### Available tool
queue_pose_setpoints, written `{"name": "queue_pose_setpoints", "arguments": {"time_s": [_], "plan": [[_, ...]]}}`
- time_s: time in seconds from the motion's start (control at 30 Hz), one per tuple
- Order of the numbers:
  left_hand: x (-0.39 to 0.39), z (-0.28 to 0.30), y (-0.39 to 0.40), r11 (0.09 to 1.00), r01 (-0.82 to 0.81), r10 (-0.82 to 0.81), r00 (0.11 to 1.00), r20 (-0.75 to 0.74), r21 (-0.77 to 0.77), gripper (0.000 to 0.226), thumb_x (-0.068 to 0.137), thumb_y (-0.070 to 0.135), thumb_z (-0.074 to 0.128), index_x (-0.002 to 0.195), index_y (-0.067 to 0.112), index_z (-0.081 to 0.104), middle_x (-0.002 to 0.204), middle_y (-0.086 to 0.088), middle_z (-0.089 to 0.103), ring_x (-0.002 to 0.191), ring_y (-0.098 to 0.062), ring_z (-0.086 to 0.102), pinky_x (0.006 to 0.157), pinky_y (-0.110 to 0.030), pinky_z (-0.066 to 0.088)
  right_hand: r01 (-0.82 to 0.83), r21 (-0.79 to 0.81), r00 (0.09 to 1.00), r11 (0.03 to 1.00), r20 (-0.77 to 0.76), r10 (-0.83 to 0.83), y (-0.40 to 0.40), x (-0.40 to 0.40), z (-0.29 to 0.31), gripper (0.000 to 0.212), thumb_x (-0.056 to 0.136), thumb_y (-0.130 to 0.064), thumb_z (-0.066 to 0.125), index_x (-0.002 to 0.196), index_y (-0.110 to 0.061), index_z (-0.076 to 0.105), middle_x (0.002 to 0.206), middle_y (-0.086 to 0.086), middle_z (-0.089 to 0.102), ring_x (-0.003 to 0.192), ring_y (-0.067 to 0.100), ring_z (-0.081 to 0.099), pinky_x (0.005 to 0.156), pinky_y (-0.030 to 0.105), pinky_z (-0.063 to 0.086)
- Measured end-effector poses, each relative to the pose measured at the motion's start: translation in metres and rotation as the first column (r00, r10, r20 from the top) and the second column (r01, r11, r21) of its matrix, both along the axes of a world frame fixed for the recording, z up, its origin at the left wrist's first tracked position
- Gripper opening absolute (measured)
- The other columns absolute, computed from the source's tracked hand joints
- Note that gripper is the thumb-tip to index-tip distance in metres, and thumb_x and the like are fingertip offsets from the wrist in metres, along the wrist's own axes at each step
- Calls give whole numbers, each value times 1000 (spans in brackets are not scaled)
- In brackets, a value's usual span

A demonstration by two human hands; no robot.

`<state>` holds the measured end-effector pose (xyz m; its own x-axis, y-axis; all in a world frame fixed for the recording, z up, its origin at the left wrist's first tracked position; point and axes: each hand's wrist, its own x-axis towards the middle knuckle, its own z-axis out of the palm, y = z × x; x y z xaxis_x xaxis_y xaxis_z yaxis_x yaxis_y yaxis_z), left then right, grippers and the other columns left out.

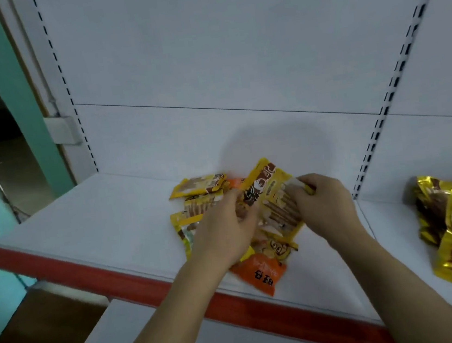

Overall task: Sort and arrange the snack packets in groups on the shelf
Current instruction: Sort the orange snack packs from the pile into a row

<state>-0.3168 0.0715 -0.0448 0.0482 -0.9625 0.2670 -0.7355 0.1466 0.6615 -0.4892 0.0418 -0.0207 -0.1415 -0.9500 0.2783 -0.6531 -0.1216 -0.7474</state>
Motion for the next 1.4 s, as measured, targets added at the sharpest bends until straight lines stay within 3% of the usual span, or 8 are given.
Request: {"name": "queue_pose_setpoints", "arguments": {"time_s": [0.13,0.27,0.37,0.57,0.9,1.07,1.27,1.4], "plan": [[13,15,-17,996,91,-76,897,-436,13,67,88,71,59,139,29,54,113,11,73,104,-16,72,96,-49,56,49,-37,933,998,358,-33,11,26,13,14,95,-36,61,91,-25,69,84,-5,71,82,17,68,68,38,57],[36,24,-29,997,67,-81,763,-641,-47,49,78,64,63,108,25,65,102,0,76,94,-25,74,86,-59,59,18,-101,946,995,324,16,17,52,17,15,97,-32,59,93,-27,72,85,-7,72,78,15,69,72,43,60],[68,24,-36,997,-24,-31,747,-664,-74,16,96,46,60,103,35,68,101,9,76,97,-18,73,89,-54,59,-23,-86,975,996,219,41,9,58,13,21,101,-25,52,107,-25,73,91,-8,72,83,17,69,78,44,59],[123,11,-46,977,-215,154,729,-666,-10,13,106,36,49,110,30,61,100,6,70,97,-20,67,89,-51,57,-74,-67,977,995,-204,59,-26,71,-5,31,102,-23,52,131,-20,64,120,-3,69,98,10,61,85,20,44],[149,1,-52,965,-216,262,747,-611,150,22,108,30,42,105,20,61,101,-2,71,96,-24,68,87,-50,55,-325,115,792,939,-509,336,-57,95,-28,61,92,-3,47,148,-27,45,150,-1,45,136,24,41,112,38,39],[152,-7,-51,967,-194,253,792,-555,164,24,108,31,42,102,17,61,98,-6,70,94,-28,68,80,-45,54,-293,31,808,956,-527,265,-78,103,-18,51,96,-6,44,143,-24,52,144,1,52,132,26,44,109,40,41],[161,-9,-46,969,-148,233,822,-519,199,23,109,32,42,112,19,62,104,-1,70,97,-22,66,85,-41,54,-311,67,551,948,-800,237,-98,126,-13,35,95,-16,51,120,-32,70,120,-5,65,113,21,50,89,38,51],[166,-5,-47,960,-180,273,759,-591,213,29,107,31,45,107,11,66,104,-12,72,99,-31,68,84,-44,54,-265,-216,701,940,-712,34,-88,130,-6,23,98,-23,51,101,-19,73,94,-3,68,92,18,57,72,36,52]]}}
